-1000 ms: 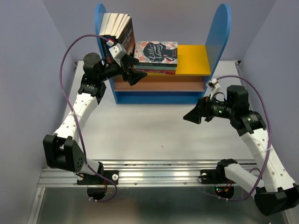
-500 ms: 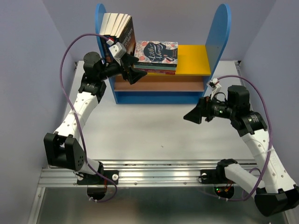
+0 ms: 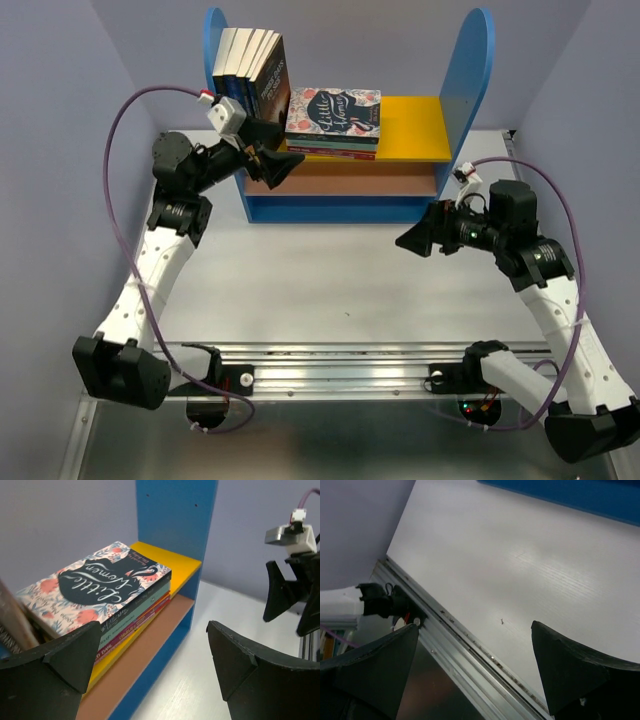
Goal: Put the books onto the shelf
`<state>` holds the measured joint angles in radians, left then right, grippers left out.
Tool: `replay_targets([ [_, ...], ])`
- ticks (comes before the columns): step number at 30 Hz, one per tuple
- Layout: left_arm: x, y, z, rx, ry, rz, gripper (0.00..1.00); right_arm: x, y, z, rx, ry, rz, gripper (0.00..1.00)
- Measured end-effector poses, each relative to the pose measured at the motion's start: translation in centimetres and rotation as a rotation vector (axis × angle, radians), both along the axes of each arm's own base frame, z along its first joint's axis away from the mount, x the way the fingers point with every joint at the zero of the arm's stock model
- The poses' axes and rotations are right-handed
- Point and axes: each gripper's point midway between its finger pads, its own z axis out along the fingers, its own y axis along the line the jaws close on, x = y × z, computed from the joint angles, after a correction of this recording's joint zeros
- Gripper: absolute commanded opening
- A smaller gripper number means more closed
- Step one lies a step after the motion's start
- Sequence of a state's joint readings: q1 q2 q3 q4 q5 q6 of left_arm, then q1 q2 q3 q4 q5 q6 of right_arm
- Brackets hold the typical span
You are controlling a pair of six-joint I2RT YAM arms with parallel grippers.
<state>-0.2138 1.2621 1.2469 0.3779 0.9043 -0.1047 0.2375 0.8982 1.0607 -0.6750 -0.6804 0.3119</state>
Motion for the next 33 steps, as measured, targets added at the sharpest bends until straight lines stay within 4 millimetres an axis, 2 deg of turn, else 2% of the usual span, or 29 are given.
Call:
replay_targets([
  [2,-0.7,0.9,0.6,-0.045,0.027,0.064,0.99,1.4,-0.6,0.2,-0.025,-0.005,-0.073,1.00],
  [6,-2.1,4.0,1.8,-0.213,0.154,0.285,0.99,4.3,-1.7,1.1,-0.060,-0.035,-0.191,1.00],
  [9,-3.2,6.9,1.5,-0.354,0.271,0.455,0.99,7.0,-2.0,3.0,-0.065,-0.068,-0.258,0.97],
  [11,-3.6,9.0,0.6,-0.437,0.351,0.577,0.99,8.8,-2.2,4.4,-0.069,-0.083,-0.301,0.89],
  [13,-3.8,11.3,-0.9,-0.501,0.435,0.713,0.99,10.8,-2.5,5.1,-0.084,-0.094,-0.355,0.65],
  [14,-3.7,12.0,-1.5,-0.520,0.462,0.762,0.99,12.4,-2.8,5.8,-0.103,-0.101,-0.406,0.39],
  [16,-3.5,13.9,-3.3,-0.549,0.528,0.885,0.99,14.4,-3.3,6.6,-0.126,-0.119,-0.461,0.31],
  [17,-3.4,14.3,-3.9,-0.551,0.548,0.919,0.99,15.3,-3.4,6.9,-0.135,-0.127,-0.492,0.17],
  [18,-3.1,15.0,-5.5,-0.538,0.596,0.980,0.99,16.1,-3.4,7.1,-0.144,-0.132,-0.509,0.06],
  [19,-3.0,15.3,-6.4,-0.527,0.623,1.011,0.99,16.6,-3.4,7.1,-0.158,-0.135,-0.521,0.01],
  [22,-2.1,15.8,-9.7,-0.471,0.728,1.103,0.99,19.0,-1.8,7.1,-0.207,-0.155,-0.526,0.01],
  [26,-1.2,15.6,-14.0,-0.382,0.852,1.172,0.99,21.4,0.8,6.2,-0.288,-0.179,-0.520,0.01],
  [29,-1.0,15.5,-14.9,-0.375,0.875,1.183,0.99,23.5,2.0,5.7,-0.343,-0.195,-0.535,0.01],
  [33,-0.8,15.6,-14.5,-0.392,0.860,1.182,0.99,26.0,1.1,4.1,-0.421,-0.193,-0.604,0.01],
])
